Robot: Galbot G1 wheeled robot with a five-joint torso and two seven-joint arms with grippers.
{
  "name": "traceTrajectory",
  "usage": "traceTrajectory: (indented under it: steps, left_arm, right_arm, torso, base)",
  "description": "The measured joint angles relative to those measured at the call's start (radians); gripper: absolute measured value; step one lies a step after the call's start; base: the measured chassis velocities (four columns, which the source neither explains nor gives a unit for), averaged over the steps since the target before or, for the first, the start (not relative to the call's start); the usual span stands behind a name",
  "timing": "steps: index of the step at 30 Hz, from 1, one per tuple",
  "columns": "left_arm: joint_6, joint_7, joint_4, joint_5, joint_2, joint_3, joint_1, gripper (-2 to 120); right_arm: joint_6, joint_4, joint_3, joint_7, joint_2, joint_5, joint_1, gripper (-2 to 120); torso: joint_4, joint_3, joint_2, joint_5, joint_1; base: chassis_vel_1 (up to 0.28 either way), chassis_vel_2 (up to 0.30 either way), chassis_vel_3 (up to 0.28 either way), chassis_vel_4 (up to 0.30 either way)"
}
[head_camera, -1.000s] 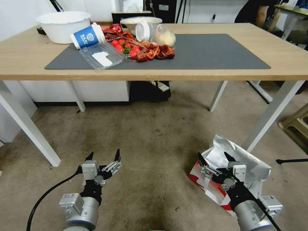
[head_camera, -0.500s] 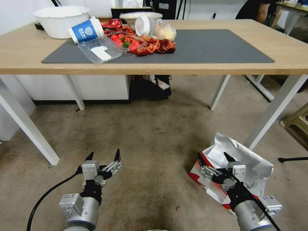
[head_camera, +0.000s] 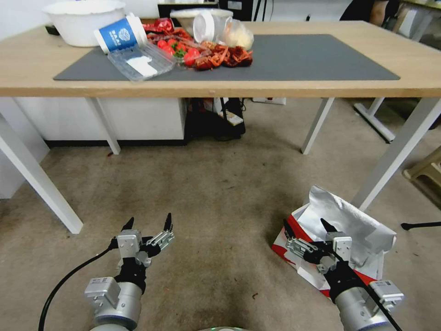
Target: Pick up the food delivery bag from the floor and place it on the table.
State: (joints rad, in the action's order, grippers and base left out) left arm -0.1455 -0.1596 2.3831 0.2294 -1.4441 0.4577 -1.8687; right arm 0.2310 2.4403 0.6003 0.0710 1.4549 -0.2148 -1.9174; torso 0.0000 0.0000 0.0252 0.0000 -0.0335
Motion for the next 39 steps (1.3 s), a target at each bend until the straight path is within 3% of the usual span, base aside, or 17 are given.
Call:
traceTrajectory:
  steps: [12,25,28,29,32,33,36,37,39]
  left_arm:
    - [0.01,0.003,-0.005,0.0,-0.001,0.0,0.0,100]
    - [0.069,0.063,-0.027,-0.006,0.001,0.018,0.001,100]
    - [0.067,0.07,-0.03,-0.016,0.005,0.019,0.003,100]
    - [0.067,0.07,-0.03,-0.016,0.005,0.019,0.003,100]
    - [0.067,0.069,-0.03,-0.018,0.007,0.019,0.001,100]
    - [0.067,0.069,-0.03,-0.018,0.007,0.019,0.001,100]
    - [0.06,0.068,-0.023,-0.024,0.008,0.028,-0.005,100]
    - [0.06,0.068,-0.023,-0.024,0.008,0.028,-0.005,100]
    - [0.064,0.068,-0.025,-0.032,0.004,0.027,-0.013,100]
  right_arm:
    - [0.0,-0.001,0.0,0.0,0.0,0.0,0.001,100]
    - [-0.001,-0.012,0.018,-0.003,-0.05,-0.029,0.023,100]
    - [-0.023,-0.055,0.063,0.016,-0.144,-0.088,0.068,100]
    - [-0.023,-0.055,0.063,0.016,-0.144,-0.088,0.068,100]
    - [-0.07,-0.158,0.122,0.089,-0.28,-0.2,0.13,100]
    - [-0.07,-0.158,0.122,0.089,-0.28,-0.2,0.13,100]
    - [-0.115,-0.338,0.195,0.19,-0.436,-0.281,0.215,100]
    - [-0.115,-0.338,0.195,0.19,-0.436,-0.281,0.215,100]
    - [-0.178,-0.474,0.222,0.307,-0.561,-0.347,0.298,100]
  torso:
    - [0.0,0.0,-0.003,0.0,0.001]
    - [-0.0001,0.0,0.002,0.0,0.001]
    - [-0.0001,0.0,0.003,0.0001,0.001]
    - [-0.0001,0.0,0.003,0.0001,0.001]
    - [0.0002,0.0,0.004,0.0002,0.0]
    - [0.0002,0.0,0.004,0.0002,0.0]
    - [-0.0001,0.0,0.005,0.0004,0.0]
    - [-0.0001,0.0,0.005,0.0004,0.0]
    - [0.0003,0.0,0.006,0.0002,0.0]
  base:
    - [0.0,0.0,0.0,0.0]
    - [0.0,0.0,0.0,0.0]
    - [0.0,0.0,0.0,0.0]
    - [0.0,0.0,0.0,0.0]
    - [0.0,0.0,0.0,0.0]
    - [0.0,0.0,0.0,0.0]
    - [0.0,0.0,0.0,0.0]
    - [0.0,0.0,0.0,0.0]
    - [0.0,0.0,0.0,0.0]
